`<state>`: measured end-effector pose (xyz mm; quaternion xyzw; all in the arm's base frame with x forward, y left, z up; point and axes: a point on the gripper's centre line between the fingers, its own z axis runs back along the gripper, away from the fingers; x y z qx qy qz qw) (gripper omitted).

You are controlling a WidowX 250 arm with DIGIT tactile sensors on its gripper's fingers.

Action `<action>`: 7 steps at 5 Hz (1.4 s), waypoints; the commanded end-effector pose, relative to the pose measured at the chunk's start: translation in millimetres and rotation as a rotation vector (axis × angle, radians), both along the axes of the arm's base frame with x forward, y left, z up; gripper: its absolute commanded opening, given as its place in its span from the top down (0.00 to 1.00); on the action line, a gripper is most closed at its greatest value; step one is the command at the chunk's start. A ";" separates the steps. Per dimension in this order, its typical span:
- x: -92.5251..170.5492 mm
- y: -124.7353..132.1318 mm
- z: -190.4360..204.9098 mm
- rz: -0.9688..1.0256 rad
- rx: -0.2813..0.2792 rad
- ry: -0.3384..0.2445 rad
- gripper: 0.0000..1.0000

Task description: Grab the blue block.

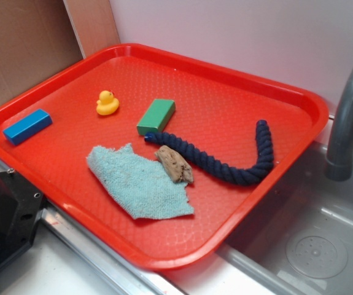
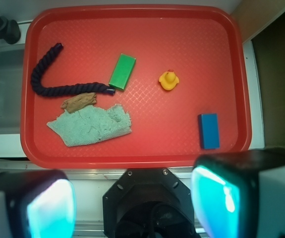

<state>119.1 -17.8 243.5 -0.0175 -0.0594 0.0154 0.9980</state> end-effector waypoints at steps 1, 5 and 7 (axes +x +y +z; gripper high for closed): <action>0.0 0.0 0.0 0.000 0.000 0.000 0.00; 32.9 140.8 -151.6 0.035 0.130 -0.029 0.00; 36.5 126.3 -207.5 -0.041 0.124 0.038 0.00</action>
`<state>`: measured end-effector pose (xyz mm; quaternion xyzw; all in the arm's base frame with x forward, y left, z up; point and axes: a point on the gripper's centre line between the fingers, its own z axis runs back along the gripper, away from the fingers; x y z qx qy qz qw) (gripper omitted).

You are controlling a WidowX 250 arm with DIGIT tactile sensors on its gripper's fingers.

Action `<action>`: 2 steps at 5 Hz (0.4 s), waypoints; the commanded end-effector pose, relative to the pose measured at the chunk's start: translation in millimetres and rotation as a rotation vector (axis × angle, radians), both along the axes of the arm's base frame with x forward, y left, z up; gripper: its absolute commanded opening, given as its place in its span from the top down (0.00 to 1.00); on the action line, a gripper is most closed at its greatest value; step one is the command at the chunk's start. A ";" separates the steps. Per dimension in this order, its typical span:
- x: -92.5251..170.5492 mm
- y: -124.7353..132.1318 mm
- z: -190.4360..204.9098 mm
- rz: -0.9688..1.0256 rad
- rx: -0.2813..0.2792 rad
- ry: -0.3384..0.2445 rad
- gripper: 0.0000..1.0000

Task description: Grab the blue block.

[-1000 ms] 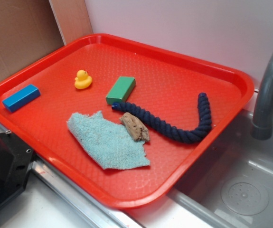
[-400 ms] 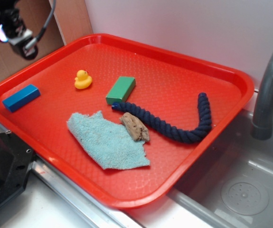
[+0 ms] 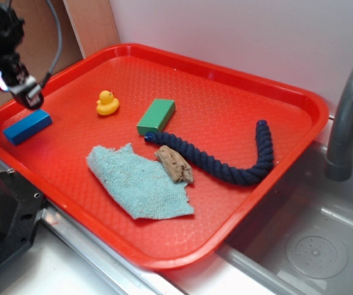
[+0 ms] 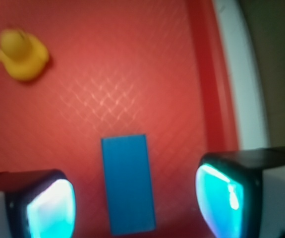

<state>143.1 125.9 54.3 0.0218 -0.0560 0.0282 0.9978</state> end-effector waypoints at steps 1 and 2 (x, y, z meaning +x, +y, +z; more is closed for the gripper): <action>7.2 -14.6 -36.0 -0.076 0.053 0.074 0.00; 6.0 -6.5 -44.9 -0.044 0.055 0.101 0.00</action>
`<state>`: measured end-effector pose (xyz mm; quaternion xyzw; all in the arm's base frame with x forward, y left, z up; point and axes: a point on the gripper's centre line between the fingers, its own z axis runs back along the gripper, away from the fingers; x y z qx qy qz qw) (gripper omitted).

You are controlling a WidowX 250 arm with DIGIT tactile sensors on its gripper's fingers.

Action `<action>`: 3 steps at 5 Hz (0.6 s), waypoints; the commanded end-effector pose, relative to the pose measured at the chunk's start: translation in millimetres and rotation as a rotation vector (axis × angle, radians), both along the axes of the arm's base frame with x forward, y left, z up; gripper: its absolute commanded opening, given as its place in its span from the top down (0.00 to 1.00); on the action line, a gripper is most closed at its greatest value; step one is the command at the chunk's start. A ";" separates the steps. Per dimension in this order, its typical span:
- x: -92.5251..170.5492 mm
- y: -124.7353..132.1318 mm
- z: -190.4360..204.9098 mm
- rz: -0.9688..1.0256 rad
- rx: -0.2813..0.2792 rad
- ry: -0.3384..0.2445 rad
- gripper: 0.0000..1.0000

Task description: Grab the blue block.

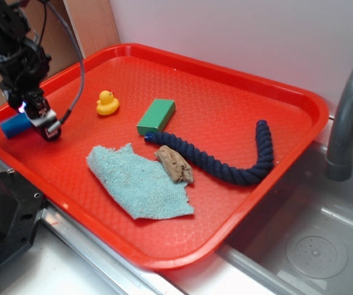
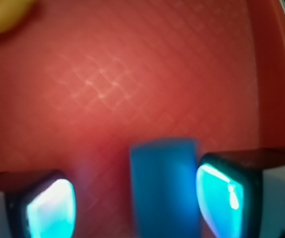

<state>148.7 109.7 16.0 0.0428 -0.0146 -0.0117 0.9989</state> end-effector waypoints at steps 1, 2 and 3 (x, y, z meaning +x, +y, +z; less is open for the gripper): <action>-7.5 11.5 0.8 0.035 0.033 0.009 0.00; -5.4 8.7 5.6 0.019 0.028 0.019 0.00; 17.7 -16.5 40.2 -0.048 -0.022 -0.092 0.00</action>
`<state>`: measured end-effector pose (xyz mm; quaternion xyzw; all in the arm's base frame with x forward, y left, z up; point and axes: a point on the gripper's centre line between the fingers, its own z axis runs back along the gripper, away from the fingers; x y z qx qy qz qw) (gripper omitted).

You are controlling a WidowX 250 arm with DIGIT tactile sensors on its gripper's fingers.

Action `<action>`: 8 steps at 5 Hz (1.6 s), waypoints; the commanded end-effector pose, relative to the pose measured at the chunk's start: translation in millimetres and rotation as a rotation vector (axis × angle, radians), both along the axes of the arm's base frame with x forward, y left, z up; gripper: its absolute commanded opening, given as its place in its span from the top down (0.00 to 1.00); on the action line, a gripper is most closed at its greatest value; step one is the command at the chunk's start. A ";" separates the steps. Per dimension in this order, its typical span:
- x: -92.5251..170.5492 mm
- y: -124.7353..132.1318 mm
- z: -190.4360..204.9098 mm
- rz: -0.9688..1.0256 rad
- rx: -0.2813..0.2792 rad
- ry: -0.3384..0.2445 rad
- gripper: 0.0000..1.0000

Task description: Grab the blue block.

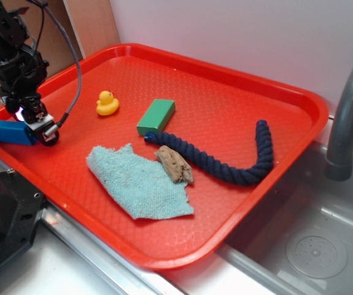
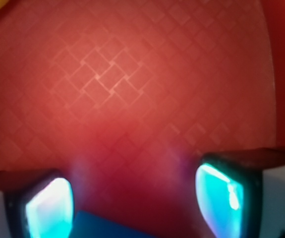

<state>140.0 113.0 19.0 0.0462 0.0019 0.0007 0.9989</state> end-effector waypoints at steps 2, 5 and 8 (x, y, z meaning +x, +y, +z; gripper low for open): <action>13.3 -35.7 71.5 -0.432 -0.102 -0.138 0.00; -23.5 2.7 31.4 -0.445 -0.017 0.048 0.00; -12.3 -12.6 0.0 -0.461 0.054 0.195 1.00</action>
